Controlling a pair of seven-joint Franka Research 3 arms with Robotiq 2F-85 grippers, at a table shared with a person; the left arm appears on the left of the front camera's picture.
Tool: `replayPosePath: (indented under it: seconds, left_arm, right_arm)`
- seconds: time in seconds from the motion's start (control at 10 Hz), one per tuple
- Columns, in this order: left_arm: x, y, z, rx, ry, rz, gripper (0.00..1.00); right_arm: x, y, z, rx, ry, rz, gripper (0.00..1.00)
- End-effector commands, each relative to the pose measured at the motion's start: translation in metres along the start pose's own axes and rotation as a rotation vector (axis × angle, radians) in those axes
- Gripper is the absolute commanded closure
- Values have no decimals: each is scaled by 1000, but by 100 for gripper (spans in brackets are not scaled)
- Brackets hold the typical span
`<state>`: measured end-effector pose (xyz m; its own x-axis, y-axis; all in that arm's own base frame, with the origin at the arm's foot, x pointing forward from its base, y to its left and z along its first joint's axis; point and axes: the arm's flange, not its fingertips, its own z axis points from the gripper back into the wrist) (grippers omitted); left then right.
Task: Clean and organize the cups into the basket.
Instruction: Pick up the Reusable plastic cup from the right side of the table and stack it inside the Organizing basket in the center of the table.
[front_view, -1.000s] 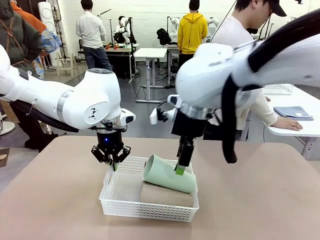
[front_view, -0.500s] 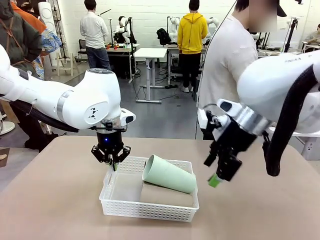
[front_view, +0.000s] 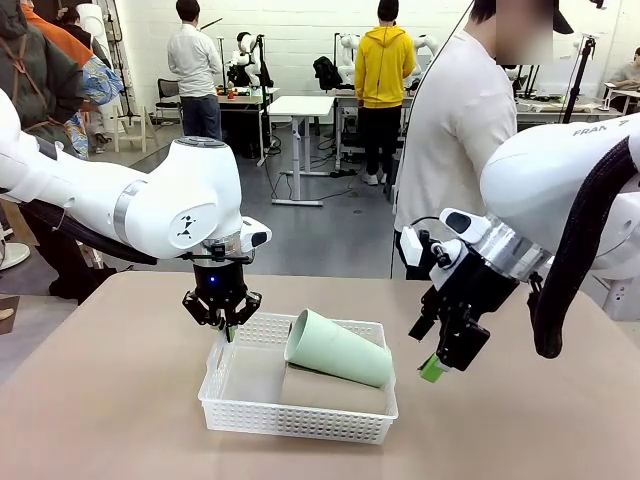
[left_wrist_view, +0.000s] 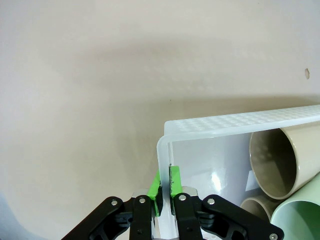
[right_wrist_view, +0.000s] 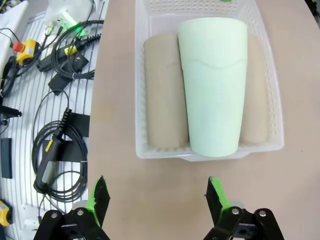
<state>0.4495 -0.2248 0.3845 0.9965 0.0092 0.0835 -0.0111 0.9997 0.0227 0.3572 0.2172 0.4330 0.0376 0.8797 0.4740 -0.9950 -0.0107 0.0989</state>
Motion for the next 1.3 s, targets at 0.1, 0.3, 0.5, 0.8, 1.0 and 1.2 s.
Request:
replayPosePath:
  seconds: [0.1,0.3,0.5,0.8,1.0,1.2]
  left_arm:
    - [1,-1,2,1,-7,0,100]
    - [1,-1,2,1,-7,0,100]
    - [1,-1,2,1,-7,0,100]
    - [1,-1,2,1,-7,0,100]
    - [1,-1,2,1,-7,0,100]
    - [1,-1,2,1,-7,0,100]
  right_arm:
    - [2,0,1,-2,13,-17,0]
    - [0,0,0,-1,0,0,0]
    - [-59,-2,59,-116,-228,-24,0]
    - [-169,4,124,-185,-606,-46,0]
    - [-233,18,134,-188,-777,-43,0]
    - [-279,35,122,-143,-877,-49,0]
